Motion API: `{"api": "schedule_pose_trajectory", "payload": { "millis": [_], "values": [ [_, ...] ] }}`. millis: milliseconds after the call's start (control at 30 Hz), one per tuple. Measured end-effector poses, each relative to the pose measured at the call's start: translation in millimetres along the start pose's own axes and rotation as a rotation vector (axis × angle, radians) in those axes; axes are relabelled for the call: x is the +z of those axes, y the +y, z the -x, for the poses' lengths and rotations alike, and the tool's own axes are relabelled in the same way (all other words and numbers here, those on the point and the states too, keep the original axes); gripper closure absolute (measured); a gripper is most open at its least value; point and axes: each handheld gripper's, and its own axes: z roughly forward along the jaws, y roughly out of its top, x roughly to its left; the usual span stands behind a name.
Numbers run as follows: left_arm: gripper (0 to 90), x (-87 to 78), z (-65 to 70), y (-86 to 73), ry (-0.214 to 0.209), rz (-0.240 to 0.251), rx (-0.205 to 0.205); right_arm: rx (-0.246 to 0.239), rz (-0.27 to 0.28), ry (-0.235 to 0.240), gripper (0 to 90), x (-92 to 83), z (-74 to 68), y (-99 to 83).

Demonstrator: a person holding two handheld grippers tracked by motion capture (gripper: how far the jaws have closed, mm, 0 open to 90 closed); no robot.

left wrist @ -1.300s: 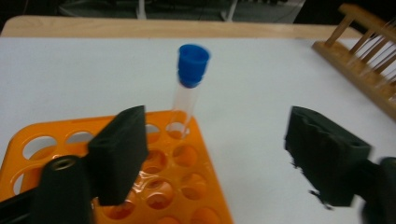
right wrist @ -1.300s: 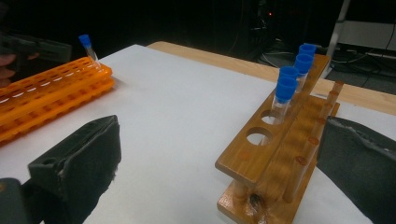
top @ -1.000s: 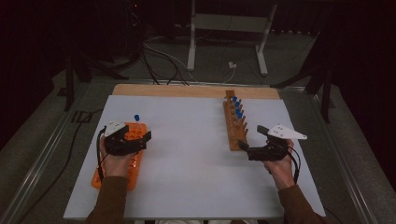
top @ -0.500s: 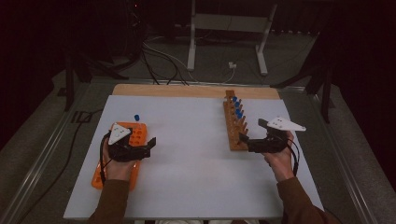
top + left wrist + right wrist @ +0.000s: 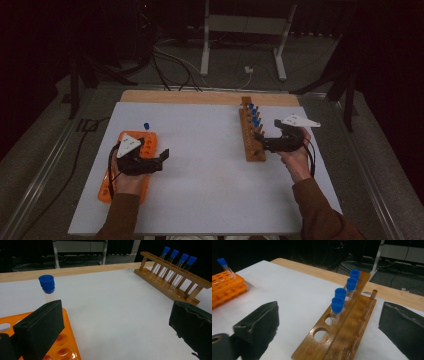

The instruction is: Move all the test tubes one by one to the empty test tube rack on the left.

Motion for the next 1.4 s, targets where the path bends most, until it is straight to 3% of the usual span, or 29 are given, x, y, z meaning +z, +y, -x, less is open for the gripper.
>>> {"api": "schedule_pose_trajectory", "payload": {
  "millis": [233,500,600,700,967,1400],
  "values": [
    [0.8,-1.3,-1.1,0.1,0.001,0.009,-0.009,0.013,-0.025,-0.012,9.8,16.3,5.8,-0.2],
    [0.8,-0.5,-1.5,-0.2,-0.001,0.007,-0.011,0.028,-0.053,-0.023,23.7,29.7,9.1,-2.5],
    [0.8,-0.8,-2.0,-0.1,0.000,0.011,-0.019,0.025,-0.071,-0.039,34.1,34.5,8.9,-4.1],
    [0.8,-0.8,-2.6,-0.3,0.001,0.011,-0.021,0.025,-0.081,-0.022,48.1,37.7,8.5,-6.4],
    [0.8,-0.2,-3.0,-0.5,-0.005,0.011,-0.032,0.027,-0.091,-0.032,69.8,44.4,6.7,-11.5],
    [0.8,-0.1,-3.8,-0.9,-0.008,0.011,-0.040,0.000,-0.094,-0.067,76.4,52.4,-0.1,-14.4]
  ]
}}
